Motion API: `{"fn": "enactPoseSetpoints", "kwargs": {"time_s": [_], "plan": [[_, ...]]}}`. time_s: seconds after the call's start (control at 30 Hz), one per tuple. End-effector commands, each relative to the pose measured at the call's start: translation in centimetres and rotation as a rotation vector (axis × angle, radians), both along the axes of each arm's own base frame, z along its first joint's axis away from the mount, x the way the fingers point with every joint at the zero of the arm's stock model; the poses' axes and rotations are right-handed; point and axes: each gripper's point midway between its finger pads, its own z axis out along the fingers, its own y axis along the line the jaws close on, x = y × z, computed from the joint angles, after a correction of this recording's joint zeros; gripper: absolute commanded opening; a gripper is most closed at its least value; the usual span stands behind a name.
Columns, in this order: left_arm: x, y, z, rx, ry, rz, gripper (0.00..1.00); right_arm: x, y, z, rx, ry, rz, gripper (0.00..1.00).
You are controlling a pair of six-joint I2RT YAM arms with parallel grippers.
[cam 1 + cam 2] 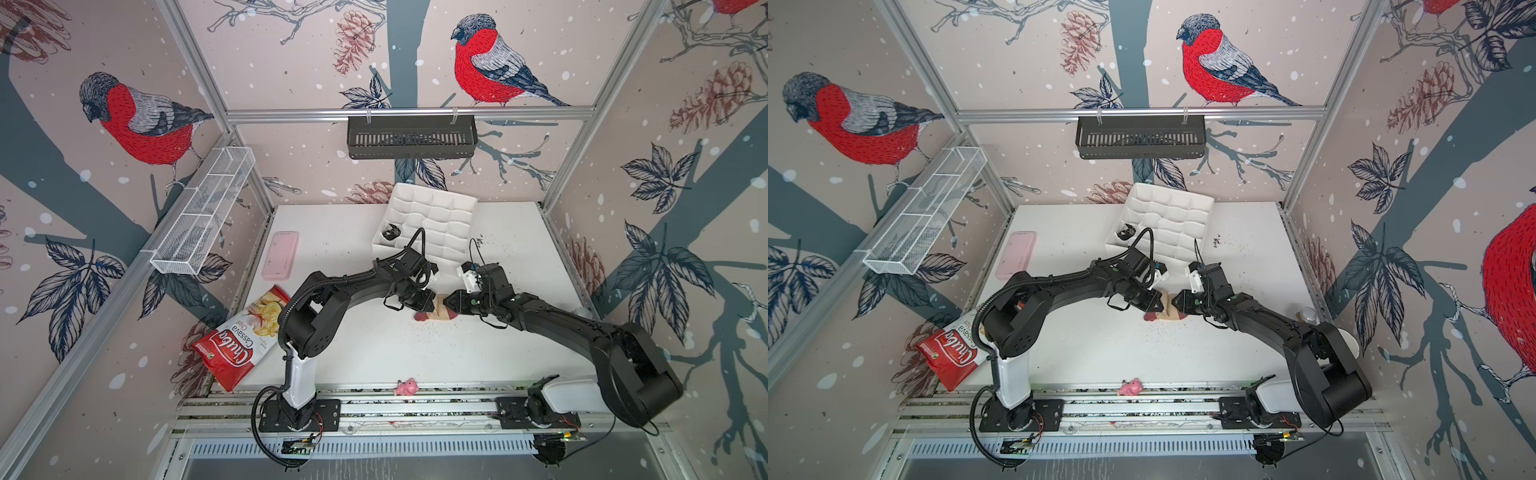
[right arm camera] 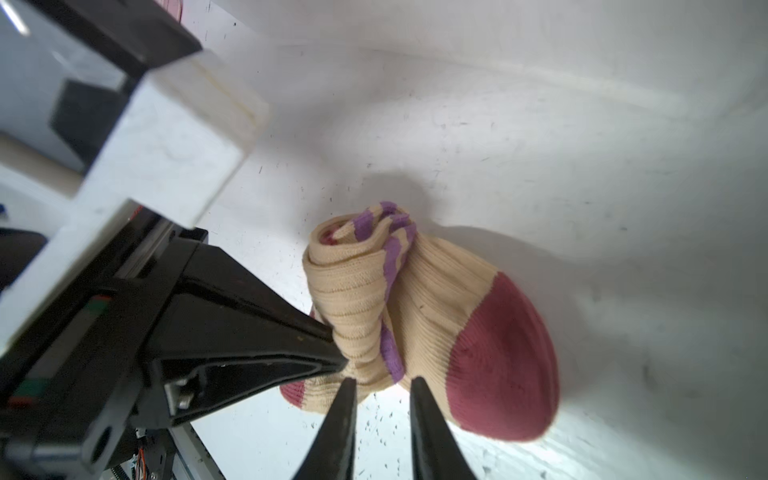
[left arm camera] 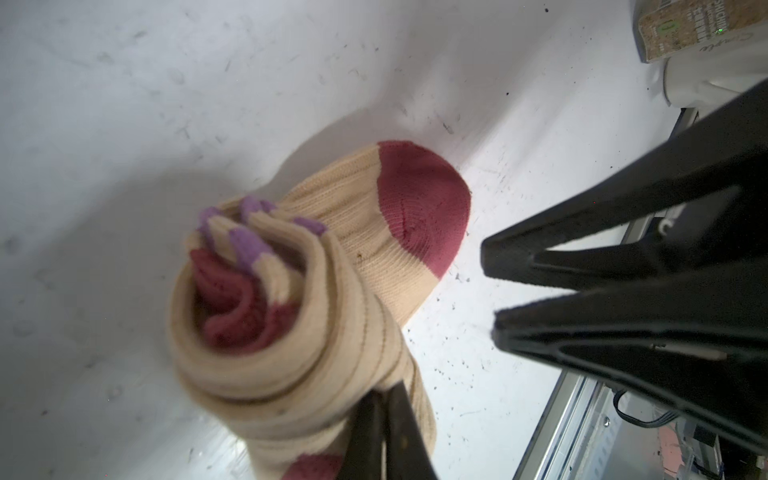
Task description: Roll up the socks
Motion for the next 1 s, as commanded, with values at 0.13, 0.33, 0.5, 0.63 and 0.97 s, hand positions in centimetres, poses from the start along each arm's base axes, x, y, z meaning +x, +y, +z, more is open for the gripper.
{"fn": "enactPoseSetpoints", "kwargs": {"time_s": [0.13,0.33,0.5,0.63,0.97], "plan": [[-0.2,-1.5,-0.1,-0.026,0.004,-0.045,0.0,0.0,1.2,0.9,0.073,-0.013,0.024,0.28],[-0.2,-1.9,-0.2,-0.029,0.008,-0.055,0.05,0.3,2.3,1.3,0.099,-0.033,0.051,0.26],[-0.1,-2.2,-0.1,-0.039,0.008,-0.06,0.1,0.7,2.6,0.5,0.091,-0.021,0.048,0.23],[-0.3,-2.7,0.5,-0.073,0.011,-0.072,0.17,1.3,2.6,-1.2,0.062,0.008,0.031,0.22],[0.4,-1.4,2.7,-0.14,-0.025,-0.029,0.29,2.1,0.0,-4.0,-0.054,0.054,-0.056,0.18]]}}
